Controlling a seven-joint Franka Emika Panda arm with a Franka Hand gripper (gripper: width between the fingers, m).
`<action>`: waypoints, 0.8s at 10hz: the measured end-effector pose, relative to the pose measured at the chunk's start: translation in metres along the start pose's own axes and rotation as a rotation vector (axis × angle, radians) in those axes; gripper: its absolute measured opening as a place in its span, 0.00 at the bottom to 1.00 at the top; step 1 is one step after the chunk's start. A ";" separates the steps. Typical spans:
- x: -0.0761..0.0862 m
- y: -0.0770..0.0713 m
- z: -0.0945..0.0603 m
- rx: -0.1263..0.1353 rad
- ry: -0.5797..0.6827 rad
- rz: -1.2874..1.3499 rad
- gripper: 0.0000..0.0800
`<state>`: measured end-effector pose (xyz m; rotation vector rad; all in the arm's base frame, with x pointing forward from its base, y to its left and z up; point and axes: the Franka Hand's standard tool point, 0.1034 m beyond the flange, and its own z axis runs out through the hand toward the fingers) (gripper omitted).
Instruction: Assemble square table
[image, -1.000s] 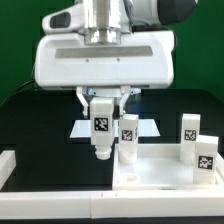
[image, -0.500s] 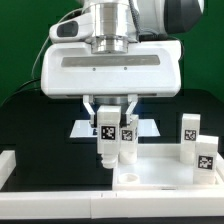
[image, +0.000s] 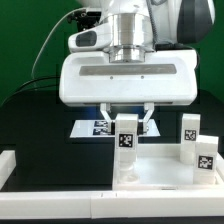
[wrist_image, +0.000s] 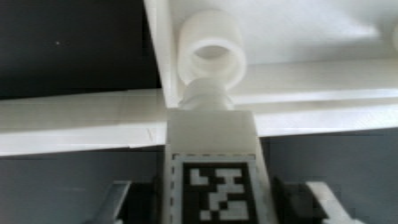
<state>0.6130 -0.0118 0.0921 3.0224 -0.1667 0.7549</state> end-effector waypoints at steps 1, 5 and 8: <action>-0.002 0.000 0.002 0.000 -0.004 0.000 0.36; -0.006 -0.008 0.005 0.006 -0.015 0.001 0.36; -0.010 -0.007 0.007 0.005 -0.024 0.002 0.36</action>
Offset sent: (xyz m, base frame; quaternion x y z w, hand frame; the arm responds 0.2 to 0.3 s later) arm -0.0014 0.0128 -0.0079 0.0047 -0.0034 0.0163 0.9998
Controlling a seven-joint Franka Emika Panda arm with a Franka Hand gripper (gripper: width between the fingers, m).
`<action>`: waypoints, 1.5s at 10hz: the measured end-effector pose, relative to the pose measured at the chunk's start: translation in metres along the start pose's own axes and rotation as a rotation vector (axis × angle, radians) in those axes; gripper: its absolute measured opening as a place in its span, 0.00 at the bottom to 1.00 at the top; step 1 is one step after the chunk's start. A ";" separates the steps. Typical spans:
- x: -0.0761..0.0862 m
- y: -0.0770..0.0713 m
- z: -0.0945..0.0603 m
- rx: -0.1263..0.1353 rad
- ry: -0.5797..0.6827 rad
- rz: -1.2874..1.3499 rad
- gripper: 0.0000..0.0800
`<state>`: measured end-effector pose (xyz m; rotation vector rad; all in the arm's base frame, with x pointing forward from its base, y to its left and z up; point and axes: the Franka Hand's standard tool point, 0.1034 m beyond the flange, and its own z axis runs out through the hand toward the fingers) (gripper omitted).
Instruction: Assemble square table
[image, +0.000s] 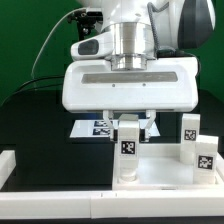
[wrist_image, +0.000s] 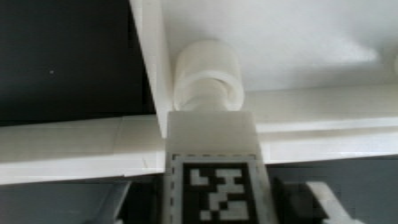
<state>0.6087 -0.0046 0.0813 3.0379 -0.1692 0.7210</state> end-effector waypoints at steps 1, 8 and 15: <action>-0.001 0.001 0.001 -0.001 -0.003 0.001 0.36; -0.005 0.003 0.011 -0.009 -0.007 0.006 0.44; 0.014 -0.004 0.008 0.090 -0.350 0.103 0.81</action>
Offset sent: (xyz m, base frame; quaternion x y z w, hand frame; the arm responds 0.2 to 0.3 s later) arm 0.0053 0.0094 -0.0157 0.0300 -0.0004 0.0224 0.9993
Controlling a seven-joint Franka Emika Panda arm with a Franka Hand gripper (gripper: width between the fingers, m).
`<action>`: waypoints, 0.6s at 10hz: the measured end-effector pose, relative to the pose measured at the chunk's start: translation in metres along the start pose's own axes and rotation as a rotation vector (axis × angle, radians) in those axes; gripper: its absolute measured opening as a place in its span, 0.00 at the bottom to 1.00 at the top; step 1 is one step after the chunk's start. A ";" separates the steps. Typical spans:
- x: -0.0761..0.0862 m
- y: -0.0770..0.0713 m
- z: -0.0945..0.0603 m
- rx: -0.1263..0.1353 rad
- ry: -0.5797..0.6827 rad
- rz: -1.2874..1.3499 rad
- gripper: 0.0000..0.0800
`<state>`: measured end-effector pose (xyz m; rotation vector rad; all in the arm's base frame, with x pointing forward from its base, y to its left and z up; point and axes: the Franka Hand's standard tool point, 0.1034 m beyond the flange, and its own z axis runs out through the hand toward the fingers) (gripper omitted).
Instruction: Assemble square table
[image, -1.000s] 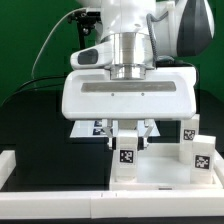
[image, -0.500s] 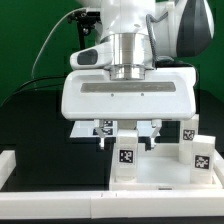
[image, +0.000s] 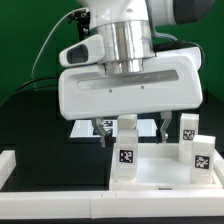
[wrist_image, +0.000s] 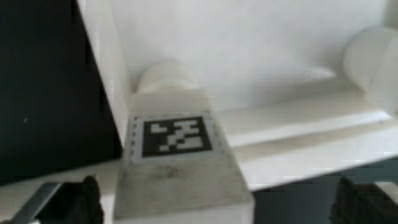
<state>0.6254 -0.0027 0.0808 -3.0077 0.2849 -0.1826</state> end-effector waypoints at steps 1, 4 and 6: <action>-0.001 0.005 0.002 0.006 -0.065 0.010 0.81; 0.000 0.008 0.005 -0.001 -0.056 0.038 0.81; 0.000 0.008 0.005 -0.002 -0.056 0.077 0.46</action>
Offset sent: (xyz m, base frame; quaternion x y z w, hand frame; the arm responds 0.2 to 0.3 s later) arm 0.0000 0.0000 0.0000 0.0000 0.0000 0.0650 0.9979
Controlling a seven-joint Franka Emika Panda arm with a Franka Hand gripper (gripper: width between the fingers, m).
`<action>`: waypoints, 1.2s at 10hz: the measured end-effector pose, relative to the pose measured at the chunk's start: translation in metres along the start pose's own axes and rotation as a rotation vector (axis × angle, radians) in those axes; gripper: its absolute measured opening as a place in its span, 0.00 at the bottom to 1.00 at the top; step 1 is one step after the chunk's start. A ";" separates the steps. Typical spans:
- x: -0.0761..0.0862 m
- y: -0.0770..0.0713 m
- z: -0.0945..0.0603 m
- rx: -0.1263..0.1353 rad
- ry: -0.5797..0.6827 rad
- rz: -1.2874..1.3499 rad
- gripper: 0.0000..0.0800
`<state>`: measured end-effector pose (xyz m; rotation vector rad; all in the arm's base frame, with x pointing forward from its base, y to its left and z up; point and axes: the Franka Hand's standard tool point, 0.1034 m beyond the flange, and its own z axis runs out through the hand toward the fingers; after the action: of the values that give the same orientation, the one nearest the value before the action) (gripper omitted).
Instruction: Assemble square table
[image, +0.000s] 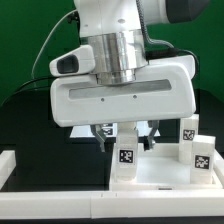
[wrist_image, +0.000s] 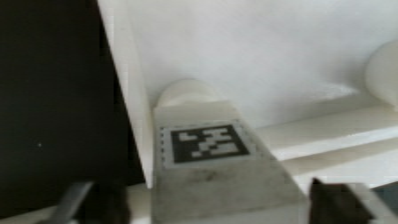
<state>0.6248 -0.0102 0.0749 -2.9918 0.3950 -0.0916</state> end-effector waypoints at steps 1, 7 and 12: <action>0.000 0.000 0.000 0.001 0.000 0.078 0.46; -0.003 -0.009 0.002 0.002 0.006 0.751 0.36; -0.003 -0.011 0.004 0.048 -0.009 1.141 0.36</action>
Offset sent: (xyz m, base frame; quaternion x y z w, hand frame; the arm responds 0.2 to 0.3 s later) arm 0.0000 0.0000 0.0000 0.0000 0.0000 0.1296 0.9916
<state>0.6253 0.0015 0.0724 -2.2599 1.9116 0.0258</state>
